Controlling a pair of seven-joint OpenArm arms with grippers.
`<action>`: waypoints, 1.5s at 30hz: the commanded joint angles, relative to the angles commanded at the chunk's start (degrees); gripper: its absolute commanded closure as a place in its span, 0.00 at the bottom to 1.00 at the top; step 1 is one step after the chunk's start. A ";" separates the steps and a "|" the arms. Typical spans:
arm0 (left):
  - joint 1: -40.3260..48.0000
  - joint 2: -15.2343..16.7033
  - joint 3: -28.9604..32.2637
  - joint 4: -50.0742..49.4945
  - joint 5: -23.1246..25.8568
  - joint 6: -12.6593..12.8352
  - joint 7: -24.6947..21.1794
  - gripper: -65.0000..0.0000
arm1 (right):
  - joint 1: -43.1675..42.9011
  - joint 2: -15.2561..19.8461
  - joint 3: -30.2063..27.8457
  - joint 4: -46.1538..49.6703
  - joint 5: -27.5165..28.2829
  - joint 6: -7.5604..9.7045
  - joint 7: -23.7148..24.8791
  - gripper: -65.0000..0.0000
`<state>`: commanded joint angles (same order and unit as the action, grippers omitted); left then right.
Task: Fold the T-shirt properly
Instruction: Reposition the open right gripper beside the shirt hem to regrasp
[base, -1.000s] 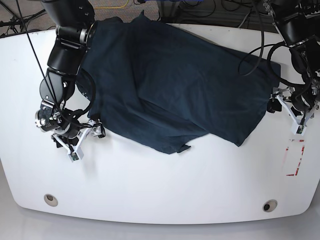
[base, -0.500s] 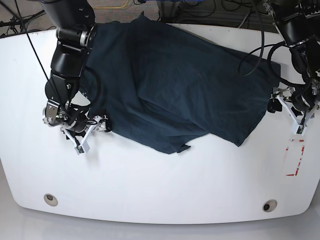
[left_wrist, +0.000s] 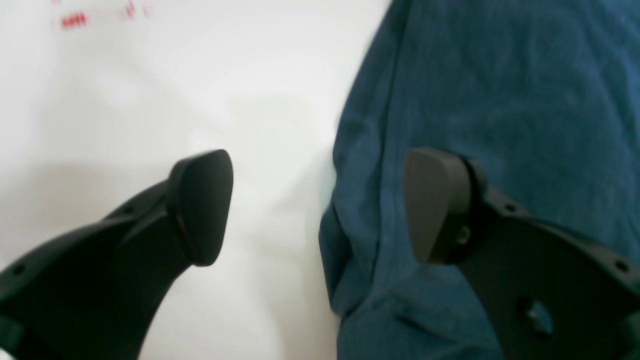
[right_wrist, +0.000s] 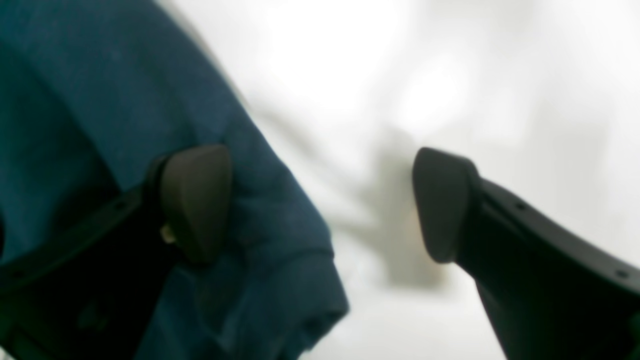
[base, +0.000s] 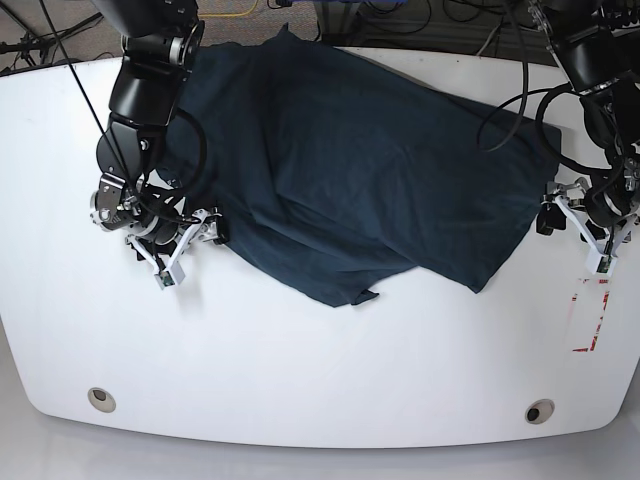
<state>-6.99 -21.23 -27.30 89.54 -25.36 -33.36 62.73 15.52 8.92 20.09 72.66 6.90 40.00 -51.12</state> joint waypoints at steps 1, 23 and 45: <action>-0.26 0.18 0.00 0.00 0.00 0.00 -0.18 0.24 | -0.26 0.00 0.00 0.62 0.00 0.00 -0.18 0.18; -8.88 0.35 0.00 -8.26 0.09 0.26 -0.18 0.23 | -2.46 -3.16 -0.09 8.53 0.09 0.00 -5.63 0.24; -8.70 0.26 0.00 -8.26 0.09 0.18 -0.18 0.24 | -4.04 -4.66 -2.90 7.74 -0.18 0.00 -4.57 0.24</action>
<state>-15.69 -20.97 -27.30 81.27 -25.27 -33.19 62.55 11.47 4.26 17.19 80.40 6.73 40.00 -55.69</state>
